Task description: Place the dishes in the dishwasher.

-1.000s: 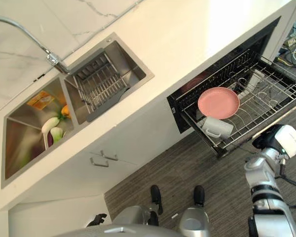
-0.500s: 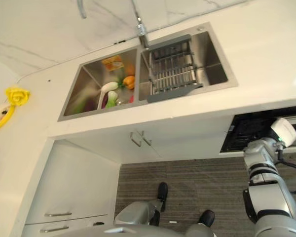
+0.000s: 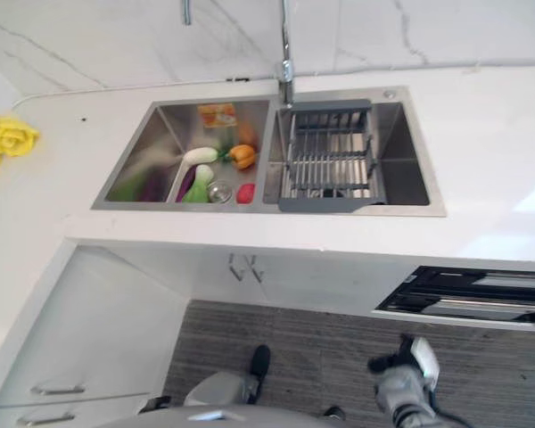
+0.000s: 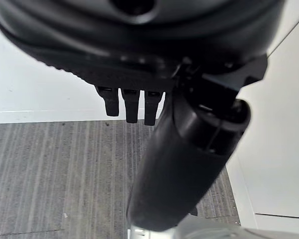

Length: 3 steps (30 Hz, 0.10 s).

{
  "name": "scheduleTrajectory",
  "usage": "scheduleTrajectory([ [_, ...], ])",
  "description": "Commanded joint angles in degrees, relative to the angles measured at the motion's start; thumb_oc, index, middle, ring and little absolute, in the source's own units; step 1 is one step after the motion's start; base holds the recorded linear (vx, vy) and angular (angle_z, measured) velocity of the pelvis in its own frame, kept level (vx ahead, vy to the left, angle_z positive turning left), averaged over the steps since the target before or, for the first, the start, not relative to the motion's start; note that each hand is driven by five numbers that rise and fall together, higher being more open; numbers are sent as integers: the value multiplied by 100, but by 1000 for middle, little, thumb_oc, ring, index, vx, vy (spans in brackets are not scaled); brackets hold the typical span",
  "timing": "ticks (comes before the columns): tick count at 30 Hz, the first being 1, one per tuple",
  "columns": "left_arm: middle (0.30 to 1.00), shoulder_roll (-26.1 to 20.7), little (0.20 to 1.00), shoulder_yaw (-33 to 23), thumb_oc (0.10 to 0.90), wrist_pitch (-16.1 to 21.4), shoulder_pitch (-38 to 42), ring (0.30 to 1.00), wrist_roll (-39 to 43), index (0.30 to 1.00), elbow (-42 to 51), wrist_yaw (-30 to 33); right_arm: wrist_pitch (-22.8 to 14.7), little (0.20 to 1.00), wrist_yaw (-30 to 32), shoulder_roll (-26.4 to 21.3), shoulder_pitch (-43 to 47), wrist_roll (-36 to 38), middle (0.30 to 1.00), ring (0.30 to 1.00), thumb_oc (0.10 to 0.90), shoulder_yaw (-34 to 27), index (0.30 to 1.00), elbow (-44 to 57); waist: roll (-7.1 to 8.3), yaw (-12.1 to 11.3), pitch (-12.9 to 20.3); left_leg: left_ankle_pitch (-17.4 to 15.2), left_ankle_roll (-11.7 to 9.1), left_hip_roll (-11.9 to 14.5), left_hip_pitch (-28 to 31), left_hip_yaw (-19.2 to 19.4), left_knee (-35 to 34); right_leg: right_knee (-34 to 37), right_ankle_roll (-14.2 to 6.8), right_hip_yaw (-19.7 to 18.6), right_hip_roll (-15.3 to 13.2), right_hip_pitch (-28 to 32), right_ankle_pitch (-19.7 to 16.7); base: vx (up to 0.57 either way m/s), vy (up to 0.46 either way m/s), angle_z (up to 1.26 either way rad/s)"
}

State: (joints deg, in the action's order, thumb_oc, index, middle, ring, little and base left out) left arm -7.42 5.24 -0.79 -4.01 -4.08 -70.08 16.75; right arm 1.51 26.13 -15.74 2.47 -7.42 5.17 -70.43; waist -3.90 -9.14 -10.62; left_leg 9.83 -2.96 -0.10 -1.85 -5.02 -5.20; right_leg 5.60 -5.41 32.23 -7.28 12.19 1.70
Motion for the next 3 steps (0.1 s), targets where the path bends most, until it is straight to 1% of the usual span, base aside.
scheduleTrajectory([
  [1, 900, -63, 900, 166, 800, 155, 347, 900, 198, 900, -299, -20, 112, 900, -67, -526, 141, -687, 900, 900, 800, 226, 900, -106, -89, 22, 46, -528, -385, 269, 5, 74, 21, -222, 27, -358, -58, -29, 597, 22, 8, -15],
  [3, 900, -82, 900, 256, 800, 203, 461, 900, 201, 900, -210, -90, 273, 900, -279, -392, -147, -1219, 900, 900, 800, 524, 900, -530, 2, 100, 45, -591, -351, 259, 31, 154, 21, -214, 0, -433, -79, -37, 572, 27, 9, -39],
])
